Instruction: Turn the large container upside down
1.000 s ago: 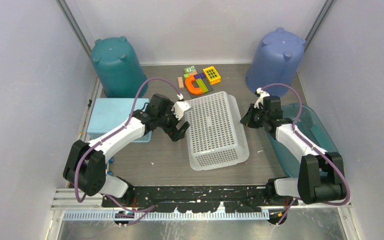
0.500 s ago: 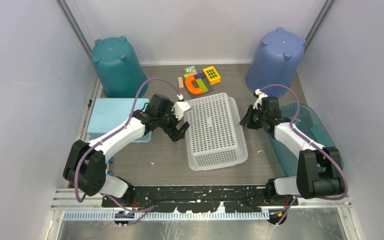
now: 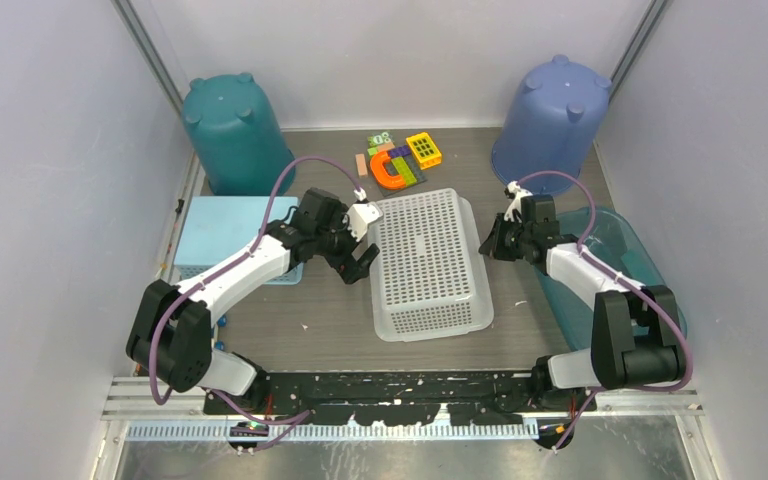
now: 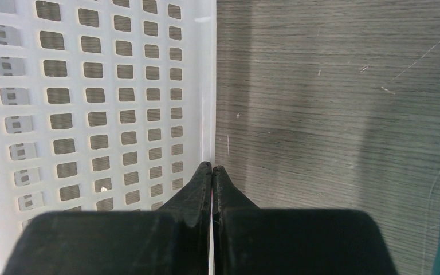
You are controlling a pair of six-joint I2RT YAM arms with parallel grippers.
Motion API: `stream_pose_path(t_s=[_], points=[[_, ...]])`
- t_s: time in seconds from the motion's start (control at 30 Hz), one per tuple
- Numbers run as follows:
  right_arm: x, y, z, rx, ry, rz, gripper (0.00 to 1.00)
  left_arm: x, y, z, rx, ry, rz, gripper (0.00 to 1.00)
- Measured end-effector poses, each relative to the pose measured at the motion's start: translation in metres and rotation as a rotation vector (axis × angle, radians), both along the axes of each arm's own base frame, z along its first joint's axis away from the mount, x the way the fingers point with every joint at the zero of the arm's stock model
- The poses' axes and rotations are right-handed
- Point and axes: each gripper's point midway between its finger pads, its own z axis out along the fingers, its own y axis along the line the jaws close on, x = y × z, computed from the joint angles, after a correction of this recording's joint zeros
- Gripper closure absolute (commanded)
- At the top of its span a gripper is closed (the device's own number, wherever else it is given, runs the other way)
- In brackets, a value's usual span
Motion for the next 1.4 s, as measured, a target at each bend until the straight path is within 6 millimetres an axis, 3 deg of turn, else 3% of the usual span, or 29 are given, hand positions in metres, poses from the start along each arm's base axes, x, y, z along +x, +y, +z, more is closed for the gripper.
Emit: stream_pose_path(t_s=[0.37, 0.77, 1.07, 1.27, 1.4], points=[[-0.001, 0.003, 0.000, 0.014, 0.005, 0.013, 0.99, 0.000, -0.001, 0.000, -0.003, 0.001, -0.002, 0.01], [-0.008, 0.025, -0.009, 0.064, 0.045, 0.082, 0.99, -0.001, -0.002, 0.000, -0.010, 0.006, -0.005, 0.02], [-0.010, 0.028, -0.014, 0.074, 0.065, 0.085, 0.99, -0.002, -0.003, 0.001, -0.015, 0.009, -0.009, 0.02], [-0.003, 0.029, -0.002, 0.075, 0.032, 0.088, 0.94, -0.002, -0.003, 0.001, -0.016, 0.010, -0.007, 0.02], [0.001, 0.026, 0.017, 0.083, -0.027, 0.084, 0.88, -0.002, -0.003, 0.001, -0.019, 0.015, -0.003, 0.01]])
